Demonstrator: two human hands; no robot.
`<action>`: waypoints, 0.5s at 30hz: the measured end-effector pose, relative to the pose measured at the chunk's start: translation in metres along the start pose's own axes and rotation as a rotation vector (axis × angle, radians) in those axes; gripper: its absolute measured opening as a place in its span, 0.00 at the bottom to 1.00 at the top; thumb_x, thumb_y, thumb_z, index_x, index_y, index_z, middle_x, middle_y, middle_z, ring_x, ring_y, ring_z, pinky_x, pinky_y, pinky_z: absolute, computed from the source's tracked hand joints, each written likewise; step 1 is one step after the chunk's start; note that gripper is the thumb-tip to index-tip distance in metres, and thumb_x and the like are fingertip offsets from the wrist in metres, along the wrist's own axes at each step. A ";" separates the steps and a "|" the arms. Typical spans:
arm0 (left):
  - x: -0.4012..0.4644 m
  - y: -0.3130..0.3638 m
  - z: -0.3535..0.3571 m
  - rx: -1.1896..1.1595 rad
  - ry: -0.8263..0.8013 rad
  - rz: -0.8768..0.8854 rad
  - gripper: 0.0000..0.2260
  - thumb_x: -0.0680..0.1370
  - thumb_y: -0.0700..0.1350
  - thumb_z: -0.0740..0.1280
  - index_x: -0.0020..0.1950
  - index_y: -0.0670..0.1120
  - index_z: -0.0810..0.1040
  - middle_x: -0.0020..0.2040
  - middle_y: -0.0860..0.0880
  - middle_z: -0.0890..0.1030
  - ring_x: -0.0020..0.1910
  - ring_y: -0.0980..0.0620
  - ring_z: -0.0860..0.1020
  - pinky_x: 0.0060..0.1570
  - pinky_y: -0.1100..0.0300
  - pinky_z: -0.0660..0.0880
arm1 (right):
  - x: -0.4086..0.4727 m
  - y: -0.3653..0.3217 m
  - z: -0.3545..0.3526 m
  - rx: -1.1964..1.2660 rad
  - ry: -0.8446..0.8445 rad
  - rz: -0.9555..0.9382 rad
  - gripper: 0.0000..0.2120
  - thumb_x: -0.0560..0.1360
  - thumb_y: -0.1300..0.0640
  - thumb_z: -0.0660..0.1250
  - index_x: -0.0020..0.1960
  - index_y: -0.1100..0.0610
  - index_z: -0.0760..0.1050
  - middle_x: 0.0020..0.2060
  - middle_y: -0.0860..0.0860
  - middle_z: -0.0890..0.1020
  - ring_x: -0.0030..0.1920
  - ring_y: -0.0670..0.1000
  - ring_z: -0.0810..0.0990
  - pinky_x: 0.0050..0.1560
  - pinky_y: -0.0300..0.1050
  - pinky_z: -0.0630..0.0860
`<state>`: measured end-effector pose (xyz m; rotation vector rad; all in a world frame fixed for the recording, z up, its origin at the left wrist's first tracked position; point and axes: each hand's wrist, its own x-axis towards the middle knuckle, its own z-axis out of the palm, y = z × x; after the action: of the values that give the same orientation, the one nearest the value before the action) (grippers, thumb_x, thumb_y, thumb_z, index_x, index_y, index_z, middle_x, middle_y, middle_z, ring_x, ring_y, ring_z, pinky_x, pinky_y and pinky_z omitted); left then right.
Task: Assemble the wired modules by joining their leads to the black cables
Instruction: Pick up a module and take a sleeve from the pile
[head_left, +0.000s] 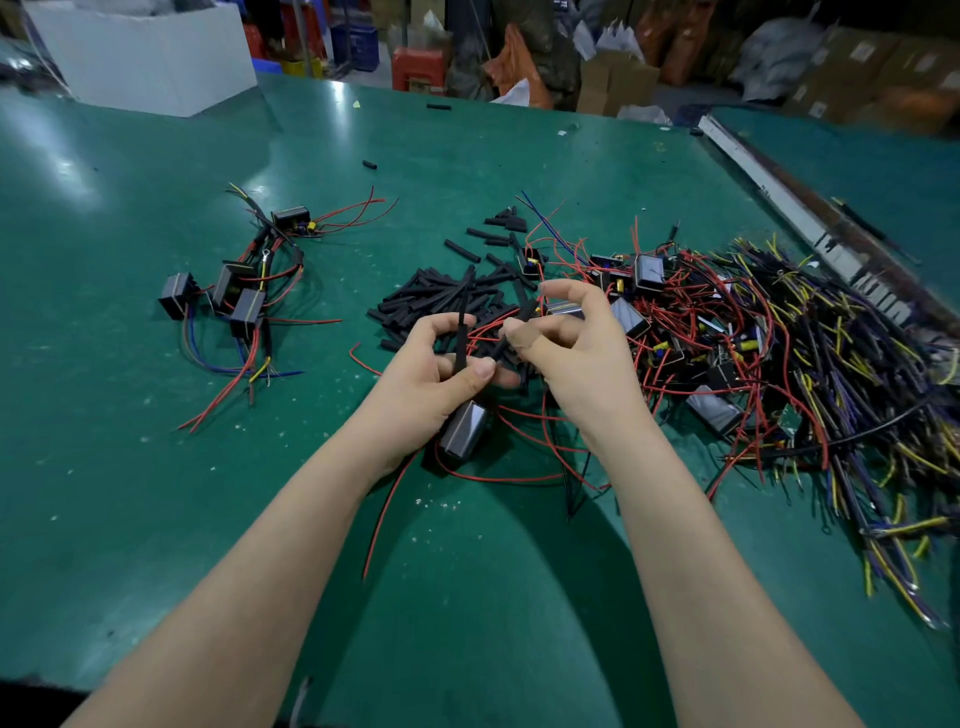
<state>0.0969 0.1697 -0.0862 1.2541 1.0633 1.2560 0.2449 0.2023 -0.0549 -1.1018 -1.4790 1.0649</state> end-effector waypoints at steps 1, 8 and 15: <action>0.000 0.001 0.000 0.032 -0.012 -0.006 0.12 0.79 0.43 0.64 0.59 0.52 0.65 0.43 0.48 0.86 0.47 0.52 0.83 0.55 0.59 0.76 | 0.000 0.001 0.000 -0.016 0.009 -0.006 0.17 0.73 0.58 0.72 0.57 0.50 0.68 0.37 0.48 0.83 0.47 0.49 0.80 0.54 0.38 0.72; 0.000 -0.001 0.003 0.103 0.040 0.034 0.09 0.79 0.45 0.64 0.58 0.53 0.69 0.41 0.48 0.85 0.45 0.51 0.84 0.52 0.58 0.78 | 0.000 0.001 -0.004 -0.012 -0.103 0.055 0.15 0.73 0.58 0.73 0.54 0.50 0.70 0.35 0.44 0.84 0.42 0.41 0.81 0.48 0.31 0.73; 0.000 0.001 0.006 0.098 0.041 0.055 0.06 0.79 0.40 0.64 0.55 0.47 0.74 0.37 0.50 0.85 0.41 0.55 0.84 0.43 0.66 0.77 | 0.000 0.000 -0.005 -0.047 -0.085 0.048 0.02 0.78 0.52 0.66 0.47 0.48 0.77 0.36 0.42 0.82 0.40 0.39 0.79 0.44 0.35 0.73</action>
<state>0.1030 0.1689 -0.0844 1.3446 1.1390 1.2890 0.2498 0.2028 -0.0545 -1.1416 -1.5586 1.1279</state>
